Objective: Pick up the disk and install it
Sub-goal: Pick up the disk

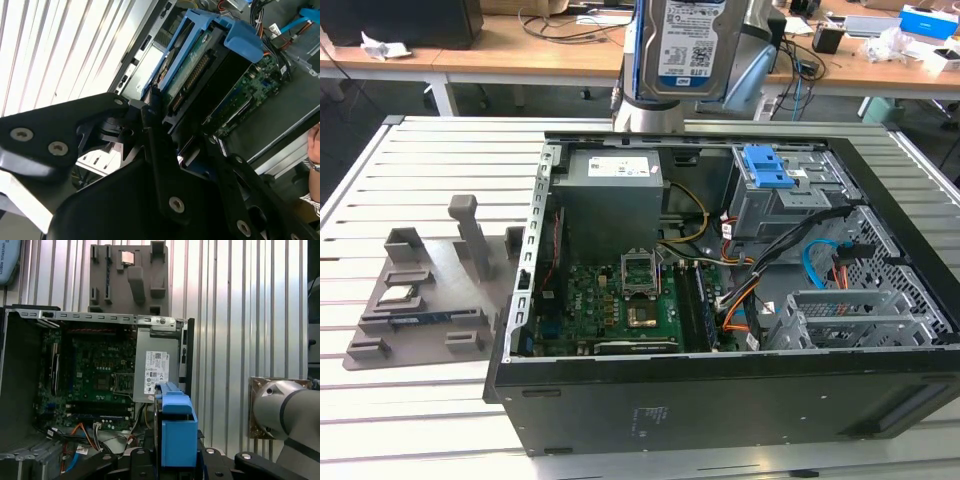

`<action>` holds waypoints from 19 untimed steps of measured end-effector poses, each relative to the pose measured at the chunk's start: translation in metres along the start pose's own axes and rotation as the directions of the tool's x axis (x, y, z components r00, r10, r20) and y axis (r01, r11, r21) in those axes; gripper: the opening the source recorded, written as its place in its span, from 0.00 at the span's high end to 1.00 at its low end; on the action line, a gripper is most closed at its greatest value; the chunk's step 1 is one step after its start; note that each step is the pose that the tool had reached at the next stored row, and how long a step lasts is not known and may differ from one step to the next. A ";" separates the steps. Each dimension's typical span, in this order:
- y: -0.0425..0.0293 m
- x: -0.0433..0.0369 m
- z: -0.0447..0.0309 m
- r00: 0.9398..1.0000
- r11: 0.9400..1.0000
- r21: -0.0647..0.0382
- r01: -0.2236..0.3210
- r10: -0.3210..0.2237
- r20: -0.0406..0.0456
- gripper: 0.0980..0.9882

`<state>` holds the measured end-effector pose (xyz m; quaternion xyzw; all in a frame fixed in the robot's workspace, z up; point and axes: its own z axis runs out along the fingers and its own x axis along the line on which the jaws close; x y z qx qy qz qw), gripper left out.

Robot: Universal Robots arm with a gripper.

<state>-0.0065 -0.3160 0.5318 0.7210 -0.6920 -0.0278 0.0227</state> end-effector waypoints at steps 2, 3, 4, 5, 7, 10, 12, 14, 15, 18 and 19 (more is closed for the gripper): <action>-0.0108 0.0004 -0.0009 1.000 1.000 0.000 0.000 0.000 0.000 0.70; -0.0157 0.0006 -0.0012 1.000 1.000 0.000 0.000 0.000 0.000 0.70; -0.0189 0.0007 -0.0015 1.000 1.000 0.000 0.000 0.000 0.000 0.70; -0.0209 0.0008 -0.0016 1.000 1.000 0.000 0.000 0.000 0.000 0.70; -0.0236 0.0009 -0.0018 1.000 1.000 0.000 0.000 0.000 0.000 0.70; -0.0238 0.0009 -0.0018 1.000 1.000 0.000 0.000 0.000 -0.001 0.70; -0.0239 0.0010 -0.0018 1.000 1.000 0.000 0.000 0.000 -0.001 0.70; -0.0235 0.0108 -0.0018 1.000 1.000 0.000 0.000 0.000 -0.001 0.70; -0.0232 0.0207 -0.0017 1.000 1.000 0.000 0.000 0.000 -0.001 0.70; -0.0230 0.0263 -0.0017 1.000 1.000 0.000 0.000 0.000 -0.001 0.70; -0.0229 0.0281 -0.0017 1.000 1.000 0.000 0.000 0.000 -0.001 0.70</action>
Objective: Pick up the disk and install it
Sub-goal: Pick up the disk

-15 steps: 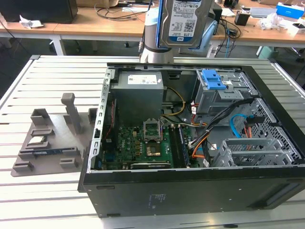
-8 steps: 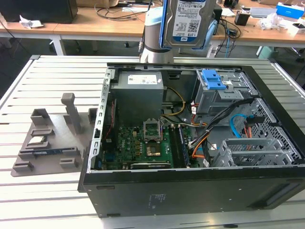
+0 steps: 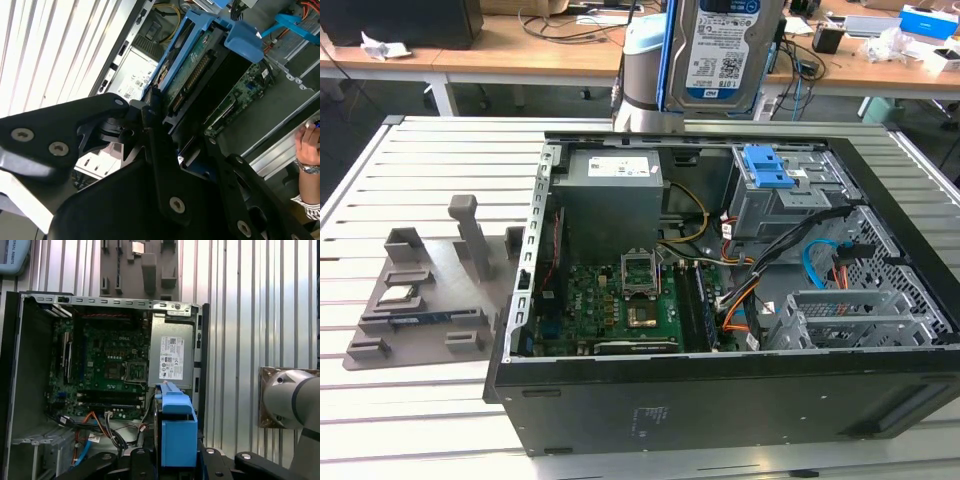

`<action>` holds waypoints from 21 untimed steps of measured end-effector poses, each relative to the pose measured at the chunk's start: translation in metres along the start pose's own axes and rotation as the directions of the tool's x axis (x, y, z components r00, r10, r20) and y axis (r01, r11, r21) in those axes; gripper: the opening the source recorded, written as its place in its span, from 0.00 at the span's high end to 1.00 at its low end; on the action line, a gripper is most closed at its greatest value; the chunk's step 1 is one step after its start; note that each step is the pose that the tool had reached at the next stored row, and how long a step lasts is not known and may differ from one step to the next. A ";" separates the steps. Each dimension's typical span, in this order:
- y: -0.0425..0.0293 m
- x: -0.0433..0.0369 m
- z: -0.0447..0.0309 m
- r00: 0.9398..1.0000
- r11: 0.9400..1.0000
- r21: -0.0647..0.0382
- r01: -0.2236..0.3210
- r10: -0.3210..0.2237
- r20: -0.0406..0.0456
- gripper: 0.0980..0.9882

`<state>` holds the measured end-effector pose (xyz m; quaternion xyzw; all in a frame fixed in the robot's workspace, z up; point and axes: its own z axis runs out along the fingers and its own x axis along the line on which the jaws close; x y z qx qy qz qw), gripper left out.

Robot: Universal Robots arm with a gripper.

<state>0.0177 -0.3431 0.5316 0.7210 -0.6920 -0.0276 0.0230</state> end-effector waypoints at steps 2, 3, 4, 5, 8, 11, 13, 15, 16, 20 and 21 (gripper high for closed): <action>0.0001 0.0022 0.0000 1.000 1.000 0.000 0.000 0.000 0.000 0.70; 0.0001 0.0042 0.0000 1.000 1.000 0.000 0.000 0.000 0.000 0.70; 0.0003 0.0089 0.0001 1.000 1.000 0.000 0.000 0.000 0.000 0.70; 0.0004 0.0104 0.0001 1.000 1.000 0.000 0.000 0.000 0.000 0.70; 0.0006 0.0163 0.0001 1.000 1.000 0.000 0.000 0.000 0.000 0.70; 0.0008 0.0222 0.0002 1.000 1.000 0.000 0.000 0.000 0.000 0.70; 0.0008 0.0247 0.0002 1.000 1.000 0.000 0.000 0.000 0.000 0.70; 0.0009 0.0266 0.0002 1.000 1.000 0.000 0.000 0.000 0.000 0.70; 0.0009 0.0278 0.0002 1.000 1.000 0.000 0.000 0.000 0.000 0.70; 0.0011 0.0328 0.0003 1.000 1.000 0.000 0.000 0.000 0.000 0.70; 0.0012 0.0339 0.0003 1.000 1.000 0.000 0.000 0.000 0.000 0.70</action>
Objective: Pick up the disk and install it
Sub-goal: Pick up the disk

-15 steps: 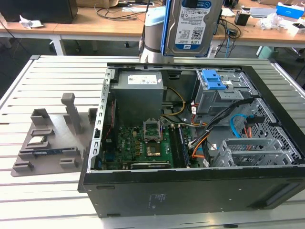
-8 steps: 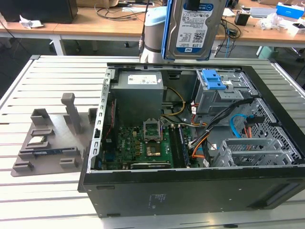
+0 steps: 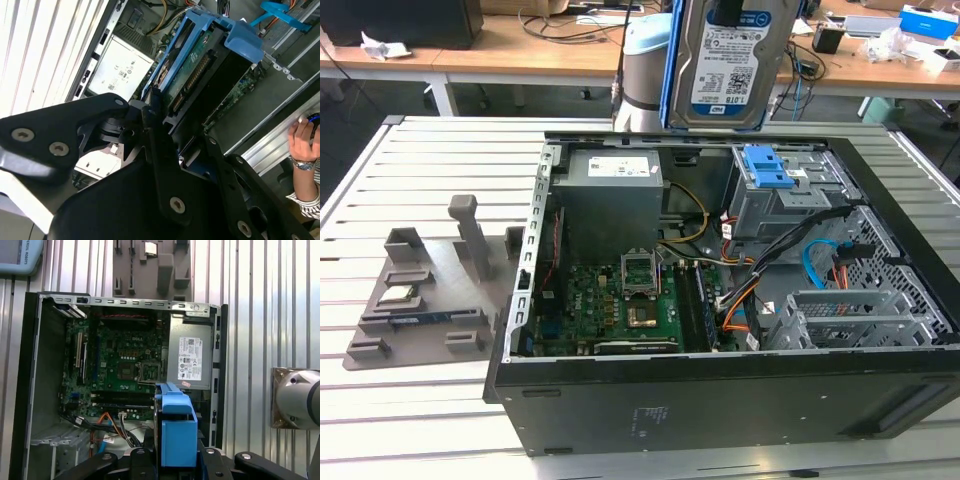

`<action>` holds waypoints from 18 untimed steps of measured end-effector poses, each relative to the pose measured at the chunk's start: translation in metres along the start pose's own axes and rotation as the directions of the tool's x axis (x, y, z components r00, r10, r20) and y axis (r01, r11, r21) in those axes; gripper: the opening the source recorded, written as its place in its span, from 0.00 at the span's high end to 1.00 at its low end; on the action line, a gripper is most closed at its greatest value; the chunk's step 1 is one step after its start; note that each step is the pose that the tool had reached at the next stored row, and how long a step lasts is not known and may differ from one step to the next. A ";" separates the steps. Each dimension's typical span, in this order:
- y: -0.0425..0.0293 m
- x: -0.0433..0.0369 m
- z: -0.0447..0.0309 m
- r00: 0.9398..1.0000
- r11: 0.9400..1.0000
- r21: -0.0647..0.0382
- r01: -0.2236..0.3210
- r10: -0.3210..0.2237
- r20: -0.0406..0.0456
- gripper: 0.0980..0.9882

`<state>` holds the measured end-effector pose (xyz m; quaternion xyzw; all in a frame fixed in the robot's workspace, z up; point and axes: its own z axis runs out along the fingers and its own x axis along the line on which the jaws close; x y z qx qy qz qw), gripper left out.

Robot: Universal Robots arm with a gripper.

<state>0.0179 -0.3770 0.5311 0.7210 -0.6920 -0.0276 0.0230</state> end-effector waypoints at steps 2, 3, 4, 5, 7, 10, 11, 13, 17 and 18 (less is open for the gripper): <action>0.0001 0.0031 0.0000 1.000 1.000 0.000 0.000 0.000 0.000 0.70; 0.0001 0.0045 0.0000 1.000 1.000 0.000 0.000 0.000 0.000 0.70; 0.0002 0.0056 0.0001 1.000 1.000 0.000 0.000 0.000 0.000 0.70; 0.0002 0.0070 0.0001 1.000 1.000 0.000 0.000 0.000 0.000 0.70; 0.0003 0.0096 0.0001 1.000 1.000 0.000 0.000 0.000 0.000 0.70; 0.0004 0.0138 0.0002 1.000 1.000 0.000 0.000 0.000 0.000 0.70; 0.0005 0.0160 0.0001 1.000 1.000 0.000 0.000 0.000 0.000 0.70; 0.0006 0.0197 0.0002 1.000 1.000 0.000 0.000 0.000 0.000 0.70; 0.0008 0.0241 0.0003 1.000 1.000 0.000 0.000 0.000 0.000 0.70; 0.0008 0.0251 0.0003 1.000 1.000 0.000 0.000 0.000 0.000 0.70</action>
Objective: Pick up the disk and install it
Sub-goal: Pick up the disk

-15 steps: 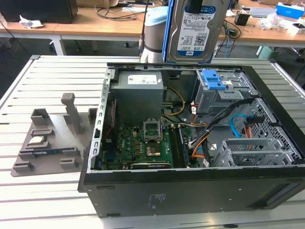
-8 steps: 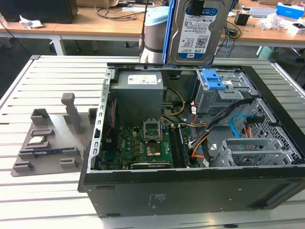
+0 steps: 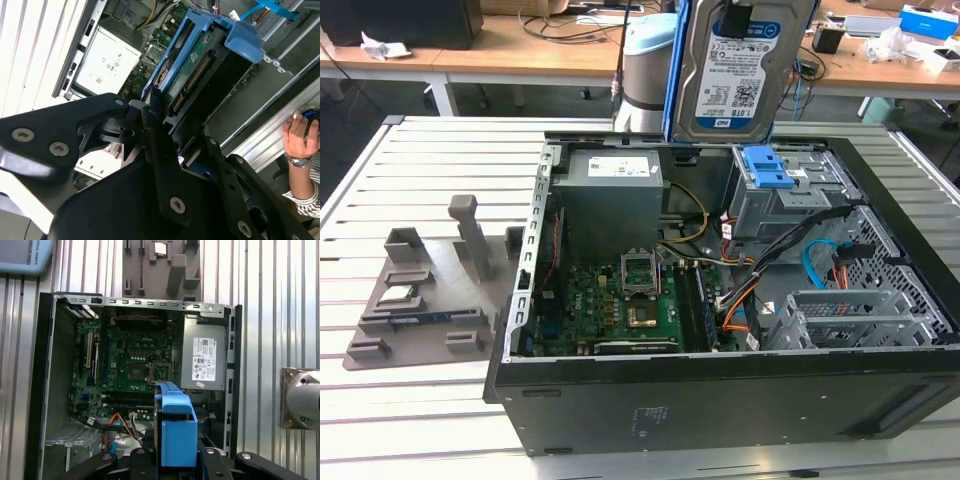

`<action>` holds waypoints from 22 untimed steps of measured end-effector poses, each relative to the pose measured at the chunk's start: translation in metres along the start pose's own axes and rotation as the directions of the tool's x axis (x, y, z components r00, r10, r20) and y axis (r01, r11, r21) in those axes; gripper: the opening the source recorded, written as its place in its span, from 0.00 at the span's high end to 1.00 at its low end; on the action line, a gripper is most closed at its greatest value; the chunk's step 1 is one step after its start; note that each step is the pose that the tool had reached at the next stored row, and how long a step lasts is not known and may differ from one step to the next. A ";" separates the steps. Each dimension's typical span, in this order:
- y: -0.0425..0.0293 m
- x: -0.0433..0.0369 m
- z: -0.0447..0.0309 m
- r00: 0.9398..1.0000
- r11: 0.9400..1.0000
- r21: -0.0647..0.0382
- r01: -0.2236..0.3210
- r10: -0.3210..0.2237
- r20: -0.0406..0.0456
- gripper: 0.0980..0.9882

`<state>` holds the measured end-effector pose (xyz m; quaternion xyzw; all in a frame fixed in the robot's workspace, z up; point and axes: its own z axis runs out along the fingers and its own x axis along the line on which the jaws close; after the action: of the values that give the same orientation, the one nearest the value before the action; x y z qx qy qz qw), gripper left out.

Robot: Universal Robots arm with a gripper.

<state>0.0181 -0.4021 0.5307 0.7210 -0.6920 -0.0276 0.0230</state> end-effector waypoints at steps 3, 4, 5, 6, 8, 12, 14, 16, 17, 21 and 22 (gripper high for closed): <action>0.0001 0.0041 0.0000 1.000 1.000 0.000 0.000 0.000 0.000 0.70; 0.0002 0.0056 0.0001 1.000 1.000 0.000 0.000 0.000 0.000 0.70; 0.0002 0.0065 0.0001 1.000 1.000 0.000 0.000 0.000 0.000 0.70; 0.0003 0.0091 0.0001 1.000 1.000 0.000 0.000 0.000 0.000 0.70; 0.0004 0.0117 0.0002 1.000 1.000 0.000 0.000 0.000 0.000 0.70; 0.0006 0.0167 0.0002 1.000 1.000 0.000 0.000 0.000 0.000 0.70; 0.0006 0.0188 0.0002 1.000 1.000 0.000 0.000 0.000 0.000 0.70; 0.0008 0.0224 0.0003 1.000 1.000 0.000 0.000 0.000 0.000 0.70; 0.0008 0.0234 0.0003 1.000 1.000 0.000 0.000 0.000 0.000 0.70; 0.0009 0.0282 0.0004 1.000 1.000 0.000 0.000 0.000 0.000 0.70; 0.0010 0.0293 0.0004 1.000 1.000 0.000 0.000 0.000 0.000 0.70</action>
<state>0.0182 -0.4314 0.5301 0.7210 -0.6920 -0.0276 0.0230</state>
